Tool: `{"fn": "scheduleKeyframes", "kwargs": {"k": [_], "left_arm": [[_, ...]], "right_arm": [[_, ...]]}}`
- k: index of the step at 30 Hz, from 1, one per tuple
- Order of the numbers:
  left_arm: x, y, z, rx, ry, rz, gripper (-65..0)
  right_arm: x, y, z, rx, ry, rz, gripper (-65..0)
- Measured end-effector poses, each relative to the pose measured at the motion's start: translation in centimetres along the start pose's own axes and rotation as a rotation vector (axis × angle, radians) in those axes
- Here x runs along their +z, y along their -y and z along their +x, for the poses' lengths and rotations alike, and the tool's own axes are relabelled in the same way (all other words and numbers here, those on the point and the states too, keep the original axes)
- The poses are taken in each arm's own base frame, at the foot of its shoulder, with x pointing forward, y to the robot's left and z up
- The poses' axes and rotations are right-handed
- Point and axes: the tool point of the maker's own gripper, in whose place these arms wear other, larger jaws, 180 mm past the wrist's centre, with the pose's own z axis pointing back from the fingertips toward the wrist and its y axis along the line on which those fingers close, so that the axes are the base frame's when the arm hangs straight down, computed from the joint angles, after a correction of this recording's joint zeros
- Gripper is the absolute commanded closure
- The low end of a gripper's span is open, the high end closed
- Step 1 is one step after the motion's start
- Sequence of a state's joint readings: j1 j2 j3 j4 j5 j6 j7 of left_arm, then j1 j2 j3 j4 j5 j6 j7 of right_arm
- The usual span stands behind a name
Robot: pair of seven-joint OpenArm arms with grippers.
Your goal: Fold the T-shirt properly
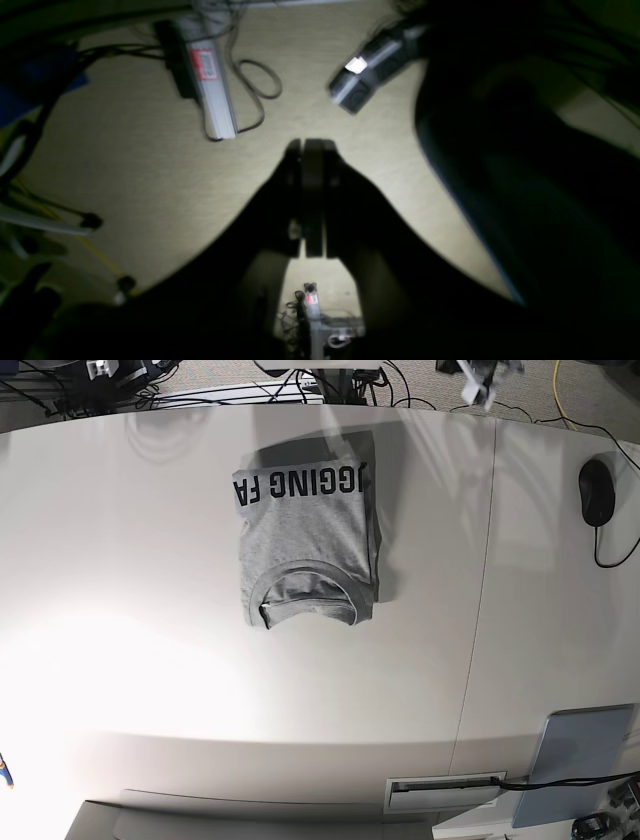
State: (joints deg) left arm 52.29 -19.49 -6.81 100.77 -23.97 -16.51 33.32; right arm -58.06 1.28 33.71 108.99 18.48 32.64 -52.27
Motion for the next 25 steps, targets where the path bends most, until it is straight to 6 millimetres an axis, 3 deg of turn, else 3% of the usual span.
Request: {"fn": "scheduleKeyframes", "kwargs": {"k": [5,8,12,16,21,25], "left_arm": [[-3.5,-2.4,-7.0,0.117,-0.139,0.01,0.0],[-6.5,-2.4,-8.5,0.182,-0.191,-0.031,0.0],[-10.1,-2.0,-9.2,0.281,-0.227,-0.069,0.0],[-12.6,-3.2,-8.6,0.36,-0.237,-0.048,0.0],[-15.5,-3.1,-4.9,0.376,-0.212,-0.052,0.0],[-16.1,-3.2,-5.1,0.373,-0.272,-0.037,0.0]], "right_arm": [[-6.3,0.8,-4.2,-0.07,-0.138,0.037,0.0],[-10.0,1.3,-5.0,-0.122,-0.172,0.095,0.0],[-14.1,2.3,-4.7,-0.19,-0.162,0.143,0.0],[-17.1,1.8,-3.9,-0.245,-0.178,0.183,0.0],[-19.1,0.0,-0.2,-0.196,-0.164,0.249,0.0],[-20.0,-1.0,0.9,-0.092,-0.205,0.239,0.0]]}}
